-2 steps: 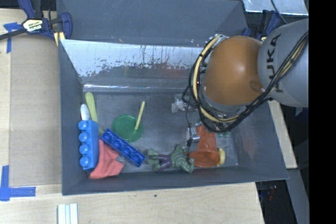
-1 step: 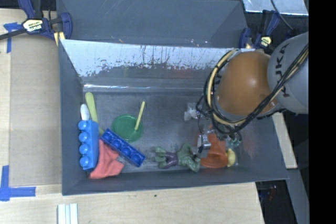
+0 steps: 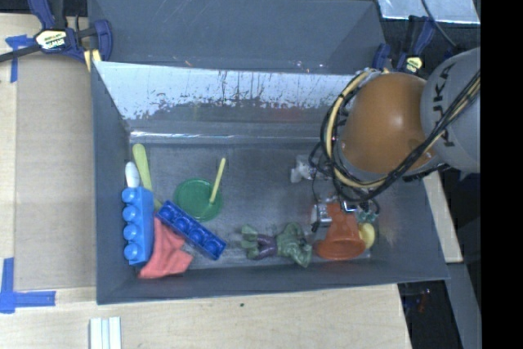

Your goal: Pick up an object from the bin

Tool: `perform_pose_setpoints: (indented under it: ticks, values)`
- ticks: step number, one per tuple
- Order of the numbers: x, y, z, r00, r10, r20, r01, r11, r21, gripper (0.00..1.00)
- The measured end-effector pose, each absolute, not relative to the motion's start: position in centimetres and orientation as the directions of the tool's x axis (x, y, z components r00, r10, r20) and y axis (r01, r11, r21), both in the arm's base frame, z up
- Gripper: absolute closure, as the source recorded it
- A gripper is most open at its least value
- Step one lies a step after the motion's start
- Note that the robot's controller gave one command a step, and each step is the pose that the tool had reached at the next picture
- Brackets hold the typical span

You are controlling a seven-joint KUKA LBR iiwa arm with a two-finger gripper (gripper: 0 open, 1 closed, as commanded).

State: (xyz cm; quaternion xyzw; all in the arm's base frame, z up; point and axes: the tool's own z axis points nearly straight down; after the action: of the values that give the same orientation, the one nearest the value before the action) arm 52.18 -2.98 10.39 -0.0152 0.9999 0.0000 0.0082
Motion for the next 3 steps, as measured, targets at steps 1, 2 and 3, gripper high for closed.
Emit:
perform_pose_setpoints:
  ticks: [1,2,3]
  values:
    - [53.1,-3.5,10.3,-0.988,-0.154,-0.018,-0.154,0.988,-0.001,0.0]
    - [52.5,-4.0,9.9,-0.97,-0.241,-0.019,-0.241,0.971,-0.004,0.0]
    - [50.9,-7.3,9.1,-0.953,-0.301,-0.018,-0.301,0.953,-0.004,0.0]
